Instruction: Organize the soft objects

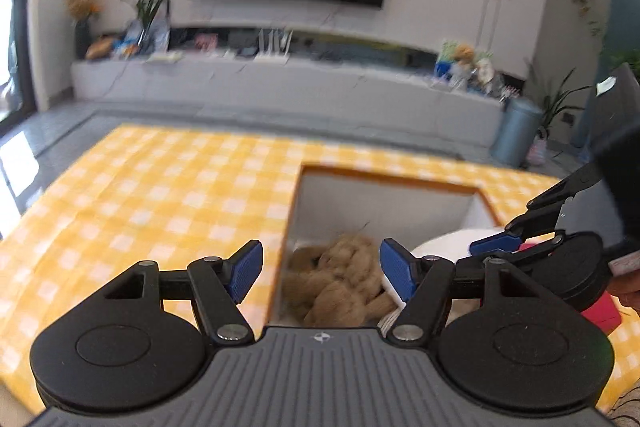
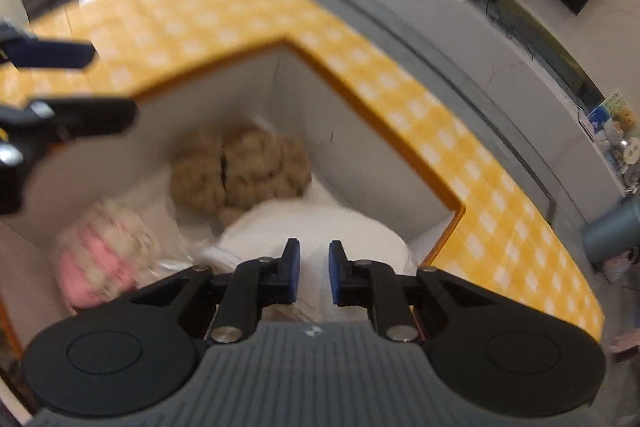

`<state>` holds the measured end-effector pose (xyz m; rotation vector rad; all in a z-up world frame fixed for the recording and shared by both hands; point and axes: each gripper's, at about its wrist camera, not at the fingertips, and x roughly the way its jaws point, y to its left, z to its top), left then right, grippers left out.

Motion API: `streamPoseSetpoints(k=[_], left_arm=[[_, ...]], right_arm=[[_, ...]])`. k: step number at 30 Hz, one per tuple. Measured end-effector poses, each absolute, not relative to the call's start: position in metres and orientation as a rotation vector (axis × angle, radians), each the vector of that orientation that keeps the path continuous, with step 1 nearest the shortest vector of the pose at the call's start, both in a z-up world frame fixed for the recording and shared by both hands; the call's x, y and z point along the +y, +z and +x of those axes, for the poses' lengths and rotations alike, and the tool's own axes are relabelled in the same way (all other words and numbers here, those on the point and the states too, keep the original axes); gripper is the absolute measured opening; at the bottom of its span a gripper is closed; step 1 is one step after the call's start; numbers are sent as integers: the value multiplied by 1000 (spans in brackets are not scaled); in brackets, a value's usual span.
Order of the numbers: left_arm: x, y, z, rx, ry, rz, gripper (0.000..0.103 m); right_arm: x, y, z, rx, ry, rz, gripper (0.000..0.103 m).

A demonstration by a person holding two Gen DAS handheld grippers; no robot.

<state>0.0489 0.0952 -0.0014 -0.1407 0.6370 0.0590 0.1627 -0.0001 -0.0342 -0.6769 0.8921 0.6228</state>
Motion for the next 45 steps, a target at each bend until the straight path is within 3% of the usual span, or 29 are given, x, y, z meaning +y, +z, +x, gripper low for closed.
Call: streamPoseSetpoints(k=[11, 20, 21, 23, 24, 27, 38, 45], left_arm=[[109, -16, 47, 779, 80, -197, 78], [101, -17, 47, 784, 57, -179, 78], [100, -16, 47, 782, 58, -177, 78], [99, -14, 46, 775, 59, -179, 78], [98, -12, 46, 771, 60, -181, 78], [93, -9, 45, 758, 77, -169, 78], [65, 16, 37, 658, 75, -74, 78], [40, 27, 26, 600, 14, -49, 78]], right_arm=[[23, -111, 208, 1240, 584, -768, 5], [30, -116, 225, 1214, 505, -748, 4], [29, -114, 223, 1198, 506, -748, 6], [28, -103, 219, 1166, 527, -731, 24], [24, -96, 217, 1141, 536, -705, 27], [13, -62, 214, 1058, 539, -629, 28], [-63, 61, 157, 650, 473, -385, 48], [-108, 85, 119, 521, 386, -333, 56]])
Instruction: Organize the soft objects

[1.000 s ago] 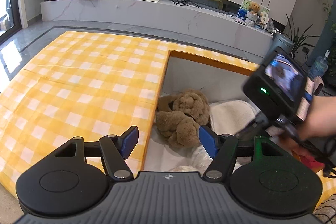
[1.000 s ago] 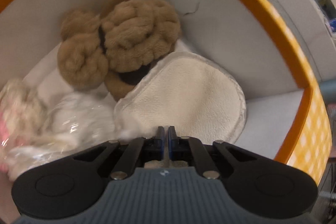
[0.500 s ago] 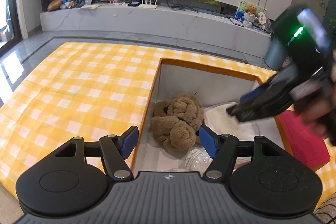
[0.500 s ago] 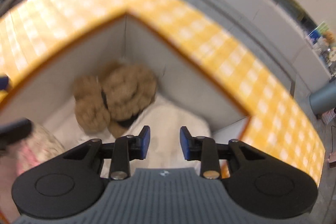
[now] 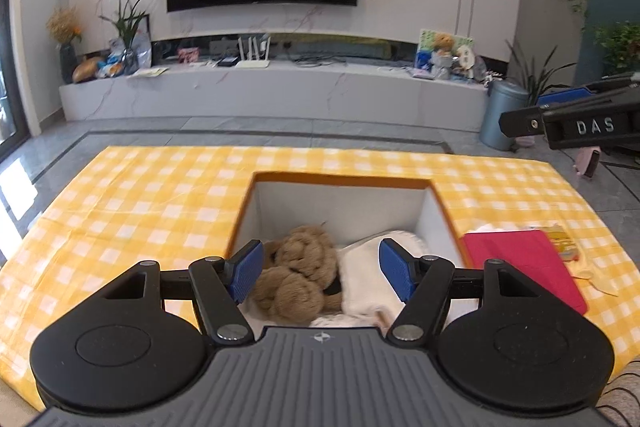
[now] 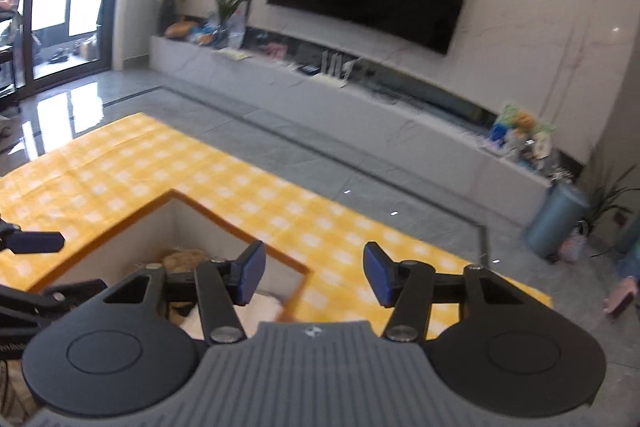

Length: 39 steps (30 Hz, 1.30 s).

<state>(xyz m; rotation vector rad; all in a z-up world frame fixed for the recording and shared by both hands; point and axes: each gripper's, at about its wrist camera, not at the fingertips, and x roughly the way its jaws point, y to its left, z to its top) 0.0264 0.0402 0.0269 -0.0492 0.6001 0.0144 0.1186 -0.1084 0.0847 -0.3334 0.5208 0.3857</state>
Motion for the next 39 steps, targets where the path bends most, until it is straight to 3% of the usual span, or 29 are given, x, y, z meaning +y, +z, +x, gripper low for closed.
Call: streamPoseSetpoints(k=[5, 18, 23, 29, 39], left_arm=[[29, 27, 22, 582, -35, -77, 78], [-31, 17, 14, 655, -150, 6, 78], [-85, 24, 16, 651, -242, 100, 78], [-154, 25, 60, 834, -414, 154, 78], [-240, -8, 167, 981, -381, 386, 80]], right_arm=[[-141, 87, 105, 472, 364, -321, 68], [-261, 51, 118, 440, 133, -162, 73], [-315, 21, 126, 524, 37, -51, 74], [-361, -21, 142, 649, 13, 80, 75], [-407, -91, 175, 896, -136, 172, 88]])
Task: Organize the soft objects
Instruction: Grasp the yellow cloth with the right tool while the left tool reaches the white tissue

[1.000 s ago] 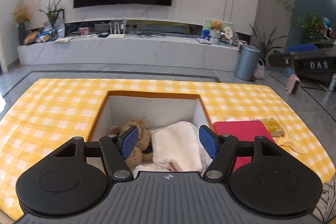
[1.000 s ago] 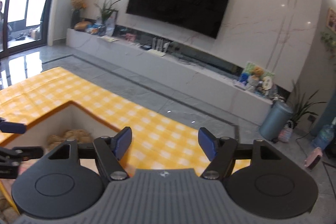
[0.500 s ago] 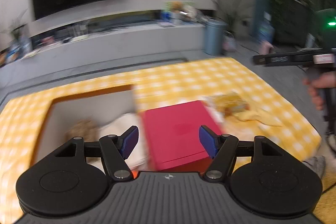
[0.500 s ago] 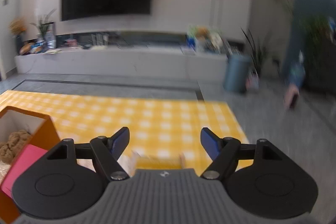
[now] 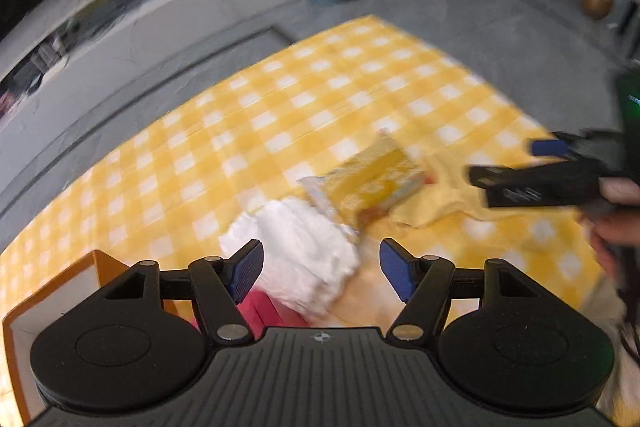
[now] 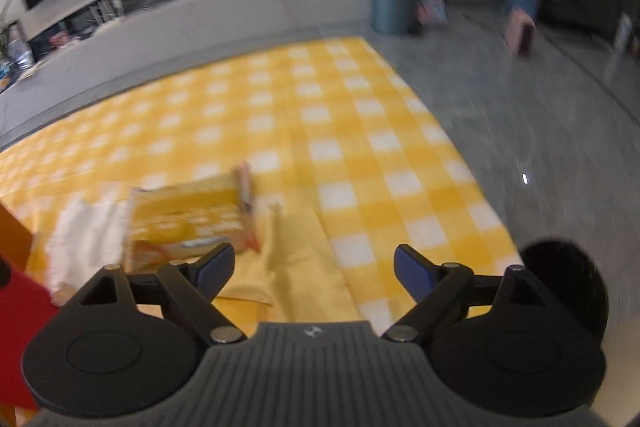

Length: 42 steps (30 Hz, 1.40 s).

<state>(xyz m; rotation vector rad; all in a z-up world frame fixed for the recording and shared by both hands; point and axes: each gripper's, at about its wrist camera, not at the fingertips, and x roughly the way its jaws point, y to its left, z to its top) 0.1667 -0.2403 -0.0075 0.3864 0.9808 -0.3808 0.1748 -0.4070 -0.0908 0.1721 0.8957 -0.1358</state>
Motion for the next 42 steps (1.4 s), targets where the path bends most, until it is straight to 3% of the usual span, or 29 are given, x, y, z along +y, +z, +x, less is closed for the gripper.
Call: streamPoseSetpoints(k=[8, 19, 25, 36, 39, 41, 42], left_arm=[[-254, -63, 235, 1232, -165, 287, 81], [-244, -80, 277, 1261, 105, 256, 83], [-224, -93, 289, 1388, 63, 1, 86], [-219, -116, 297, 1415, 156, 117, 92], [-215, -121, 296, 1407, 131, 126, 92], [-210, -122, 294, 1403, 134, 89, 79], [-206, -122, 291, 1400, 145, 61, 67]], right_arm=[[-405, -102, 187, 914, -137, 155, 90], [-398, -106, 199, 908, -139, 115, 94], [-400, -122, 216, 971, -124, 207, 96], [-387, -140, 221, 1042, -162, 61, 96], [-385, -141, 219, 1016, -104, 30, 80], [-384, -138, 217, 1005, -67, 43, 58], [-381, -136, 216, 1000, -52, 30, 53]])
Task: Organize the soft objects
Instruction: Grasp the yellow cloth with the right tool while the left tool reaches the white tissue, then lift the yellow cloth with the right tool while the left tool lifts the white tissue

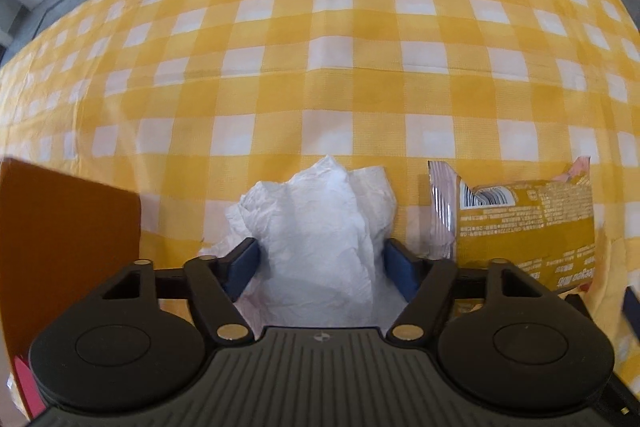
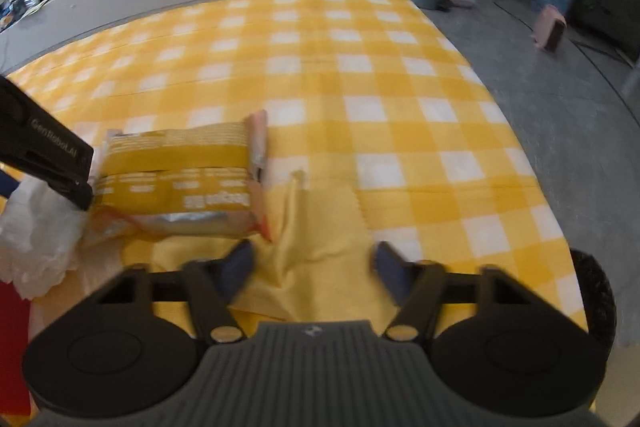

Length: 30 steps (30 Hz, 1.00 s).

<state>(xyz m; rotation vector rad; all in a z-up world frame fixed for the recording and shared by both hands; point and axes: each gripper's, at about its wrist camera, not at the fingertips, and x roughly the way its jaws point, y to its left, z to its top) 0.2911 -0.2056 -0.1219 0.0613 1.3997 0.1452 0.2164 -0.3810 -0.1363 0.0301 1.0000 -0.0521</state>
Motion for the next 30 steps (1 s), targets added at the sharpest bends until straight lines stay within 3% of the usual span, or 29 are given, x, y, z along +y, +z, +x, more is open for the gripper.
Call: streamPoseSetpoints(k=[1, 4, 7, 14, 30], left_arm=[[-203, -121, 290, 1395, 170, 46, 55], [-204, -118, 286, 1385, 160, 85, 34], [-206, -114, 282, 1364, 148, 123, 22], [-202, -87, 265, 1288, 78, 186, 20], [-186, -9, 202, 1030, -312, 52, 20]], right_arm=[[-379, -135, 216, 995, -36, 21, 43], [-377, -134, 215, 986, -18, 14, 26], [-377, -133, 213, 983, -2, 10, 11], [-381, -133, 213, 970, 12, 22, 4], [-407, -97, 185, 816, -38, 173, 3]])
